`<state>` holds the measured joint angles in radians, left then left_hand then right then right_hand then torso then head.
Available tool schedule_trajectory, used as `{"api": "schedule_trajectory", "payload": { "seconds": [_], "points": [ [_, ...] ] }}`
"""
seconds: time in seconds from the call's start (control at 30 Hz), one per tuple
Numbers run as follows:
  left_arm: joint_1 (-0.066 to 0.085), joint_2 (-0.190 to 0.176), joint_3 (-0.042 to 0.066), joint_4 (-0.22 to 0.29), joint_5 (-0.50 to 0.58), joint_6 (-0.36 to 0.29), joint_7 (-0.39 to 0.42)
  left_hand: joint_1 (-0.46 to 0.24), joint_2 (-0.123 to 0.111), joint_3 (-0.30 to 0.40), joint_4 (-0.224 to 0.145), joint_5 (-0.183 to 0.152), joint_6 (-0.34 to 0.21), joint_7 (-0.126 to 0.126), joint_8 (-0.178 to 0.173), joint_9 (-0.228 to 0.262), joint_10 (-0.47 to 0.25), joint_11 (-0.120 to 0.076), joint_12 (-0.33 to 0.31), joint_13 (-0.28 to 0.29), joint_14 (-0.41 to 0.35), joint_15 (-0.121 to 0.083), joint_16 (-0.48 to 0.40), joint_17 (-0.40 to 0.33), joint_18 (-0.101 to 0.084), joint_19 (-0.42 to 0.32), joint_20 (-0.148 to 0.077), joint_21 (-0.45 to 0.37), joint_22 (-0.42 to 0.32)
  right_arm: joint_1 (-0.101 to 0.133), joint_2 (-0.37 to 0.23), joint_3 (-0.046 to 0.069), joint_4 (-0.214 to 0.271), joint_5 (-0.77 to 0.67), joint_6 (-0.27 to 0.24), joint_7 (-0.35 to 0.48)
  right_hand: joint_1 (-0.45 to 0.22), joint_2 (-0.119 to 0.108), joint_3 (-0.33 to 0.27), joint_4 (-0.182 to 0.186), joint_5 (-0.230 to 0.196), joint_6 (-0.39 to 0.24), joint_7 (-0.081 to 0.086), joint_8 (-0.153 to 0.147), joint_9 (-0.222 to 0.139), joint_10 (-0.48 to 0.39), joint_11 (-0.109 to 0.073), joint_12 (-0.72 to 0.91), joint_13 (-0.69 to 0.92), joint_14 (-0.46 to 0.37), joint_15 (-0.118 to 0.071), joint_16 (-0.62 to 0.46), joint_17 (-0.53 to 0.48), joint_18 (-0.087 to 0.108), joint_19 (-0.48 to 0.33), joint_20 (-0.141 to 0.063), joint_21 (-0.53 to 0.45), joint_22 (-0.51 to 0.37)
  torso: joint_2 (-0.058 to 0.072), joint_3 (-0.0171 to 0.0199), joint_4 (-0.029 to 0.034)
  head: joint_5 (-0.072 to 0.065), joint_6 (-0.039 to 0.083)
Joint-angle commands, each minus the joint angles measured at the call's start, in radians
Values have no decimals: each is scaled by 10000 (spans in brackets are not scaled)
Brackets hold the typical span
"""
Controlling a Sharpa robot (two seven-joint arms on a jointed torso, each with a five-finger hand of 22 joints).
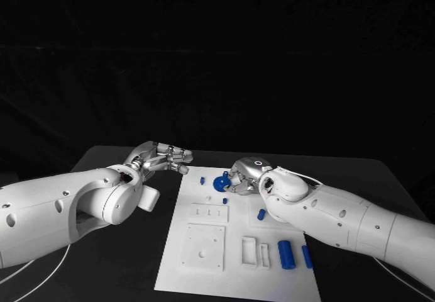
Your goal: Assemble the parts on the task board
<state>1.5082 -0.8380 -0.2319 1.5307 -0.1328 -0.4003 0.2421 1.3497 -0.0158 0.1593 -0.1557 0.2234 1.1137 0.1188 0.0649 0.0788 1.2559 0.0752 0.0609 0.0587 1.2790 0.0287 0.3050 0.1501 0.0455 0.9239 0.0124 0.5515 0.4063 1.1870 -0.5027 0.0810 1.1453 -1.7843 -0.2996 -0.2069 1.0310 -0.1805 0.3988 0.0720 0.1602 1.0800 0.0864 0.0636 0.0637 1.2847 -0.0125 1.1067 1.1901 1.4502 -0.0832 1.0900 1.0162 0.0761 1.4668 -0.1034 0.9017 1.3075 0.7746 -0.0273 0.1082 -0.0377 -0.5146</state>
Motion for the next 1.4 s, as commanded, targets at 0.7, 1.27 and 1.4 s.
{"api": "schedule_trajectory", "payload": {
  "seconds": [0.7,1.27,1.4],
  "points": [
    [25,-89,-1,-125,-21,112,132,45,-111,55,70,-57,-81,12,-18,-8,-51,17,-14,7,-45,28,7,-16,51,102,-4,-80,-34,-69,-2619,875,1607,3257,-1038,1901,2298,194,-2759,-676,1514,115,78,-21,-15,-65,88,34,-2,-50,93,-47,61,62,136,113,-10,1090,-52,185,-301,-224,110],
    [18,-18,-48,-296,-21,211,139,68,-107,57,58,-59,-67,8,-19,-7,9,-1,-11,8,-42,20,11,-13,47,92,-11,-59,-16,-187,-3101,1042,293,4135,676,2837,2810,544,-4853,-1091,1884,-477,168,-11,-10,-316,152,-138,-140,-148,162,-217,7,104,13,187,-244,1042,-50,347,-382,-398,79],
    [17,-16,-52,-327,-21,218,138,77,-102,51,51,-61,-70,12,-20,-10,-8,5,-15,6,-50,22,8,-13,42,68,-14,-37,8,-372,-3093,1044,120,4088,857,2958,2914,586,-4903,-1120,1782,-516,160,-11,-9,-334,141,-128,-145,-157,155,-231,-7,97,6,181,-257,1043,-40,364,-398,-417,67]
  ]
}}
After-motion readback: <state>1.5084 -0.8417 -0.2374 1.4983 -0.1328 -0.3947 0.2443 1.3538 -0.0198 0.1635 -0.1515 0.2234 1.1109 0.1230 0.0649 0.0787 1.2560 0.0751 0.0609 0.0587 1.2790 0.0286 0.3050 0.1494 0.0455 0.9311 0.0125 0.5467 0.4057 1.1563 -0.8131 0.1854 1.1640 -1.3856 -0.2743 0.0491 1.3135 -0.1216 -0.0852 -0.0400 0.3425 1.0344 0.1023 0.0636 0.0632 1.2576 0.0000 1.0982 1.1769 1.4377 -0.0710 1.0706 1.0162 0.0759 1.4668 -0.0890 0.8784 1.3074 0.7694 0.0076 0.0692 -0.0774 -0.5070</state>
